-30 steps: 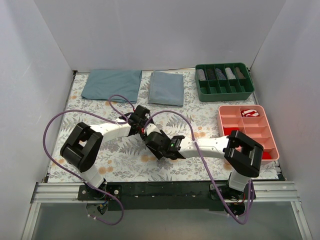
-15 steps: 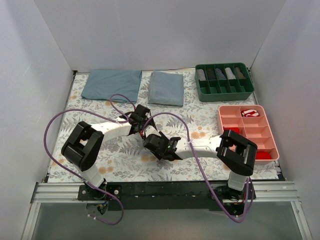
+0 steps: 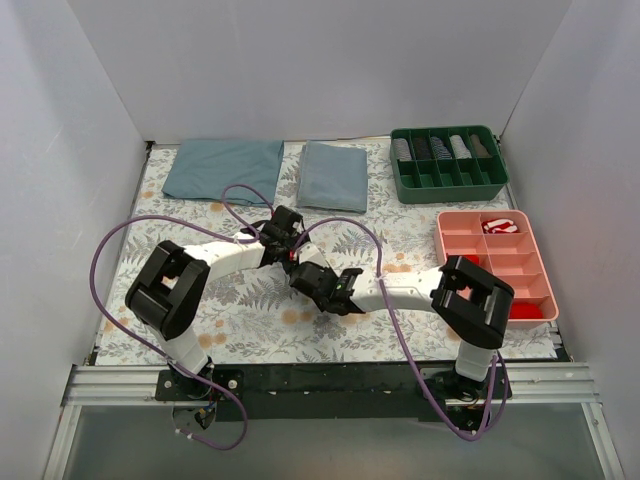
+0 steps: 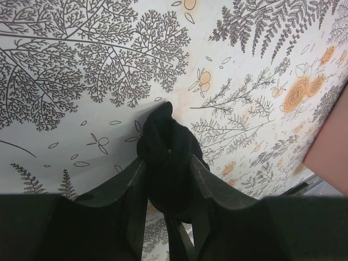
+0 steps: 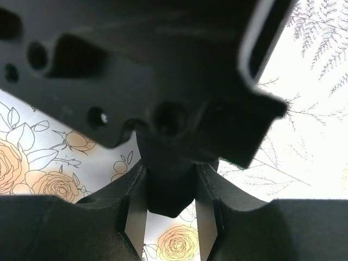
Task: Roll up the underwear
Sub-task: Roll the underwear to the center of the board, then pick up the underwear from the center of the board.
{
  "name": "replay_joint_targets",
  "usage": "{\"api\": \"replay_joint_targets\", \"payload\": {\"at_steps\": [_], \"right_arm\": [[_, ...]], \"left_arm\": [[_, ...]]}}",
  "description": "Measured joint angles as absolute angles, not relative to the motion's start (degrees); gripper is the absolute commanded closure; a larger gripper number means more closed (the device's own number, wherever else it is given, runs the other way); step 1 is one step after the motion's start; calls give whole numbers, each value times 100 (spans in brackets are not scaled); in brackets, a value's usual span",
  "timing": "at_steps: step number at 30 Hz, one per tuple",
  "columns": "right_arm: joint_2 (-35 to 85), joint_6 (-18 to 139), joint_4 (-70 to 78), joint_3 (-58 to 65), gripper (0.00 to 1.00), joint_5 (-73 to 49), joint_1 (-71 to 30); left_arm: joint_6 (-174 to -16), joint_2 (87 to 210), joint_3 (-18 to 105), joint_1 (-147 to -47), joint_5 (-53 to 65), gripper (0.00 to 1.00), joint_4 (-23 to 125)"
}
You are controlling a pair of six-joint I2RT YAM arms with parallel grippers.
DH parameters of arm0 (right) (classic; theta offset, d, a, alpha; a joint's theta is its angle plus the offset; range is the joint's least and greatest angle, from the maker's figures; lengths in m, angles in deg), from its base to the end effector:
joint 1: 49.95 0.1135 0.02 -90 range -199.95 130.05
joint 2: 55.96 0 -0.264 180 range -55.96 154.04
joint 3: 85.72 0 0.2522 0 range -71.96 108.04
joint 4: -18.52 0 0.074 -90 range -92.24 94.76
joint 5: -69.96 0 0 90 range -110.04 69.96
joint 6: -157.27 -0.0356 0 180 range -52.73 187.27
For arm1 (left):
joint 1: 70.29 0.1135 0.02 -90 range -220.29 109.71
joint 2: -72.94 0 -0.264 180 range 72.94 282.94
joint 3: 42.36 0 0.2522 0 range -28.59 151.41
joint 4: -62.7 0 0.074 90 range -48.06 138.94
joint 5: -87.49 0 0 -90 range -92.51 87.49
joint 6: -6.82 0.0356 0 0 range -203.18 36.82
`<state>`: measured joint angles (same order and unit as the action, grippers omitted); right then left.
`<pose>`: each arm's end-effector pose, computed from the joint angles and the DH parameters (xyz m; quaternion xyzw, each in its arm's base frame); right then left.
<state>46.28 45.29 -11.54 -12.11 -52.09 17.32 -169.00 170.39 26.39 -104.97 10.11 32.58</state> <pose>0.1532 0.3169 0.1617 -0.2876 0.8828 -0.0070 0.3713 0.2684 -0.1952 0.1611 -0.3866 0.8764 -0.2844 0.0406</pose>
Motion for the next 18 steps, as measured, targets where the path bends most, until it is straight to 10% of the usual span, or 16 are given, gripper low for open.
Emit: {"api": "replay_joint_targets", "payload": {"at_steps": [9, 18], "right_arm": [[4372, 4508, -1184, -1318, 99, -4805, 1494], [3756, 4554, -2070, -1300, 99, -4390, 731]], "left_arm": [[-16848, 17013, 2774, -10401, 992, 39, 3070], [-17012, 15894, 2726, -9531, 642, 27, 2821]]}}
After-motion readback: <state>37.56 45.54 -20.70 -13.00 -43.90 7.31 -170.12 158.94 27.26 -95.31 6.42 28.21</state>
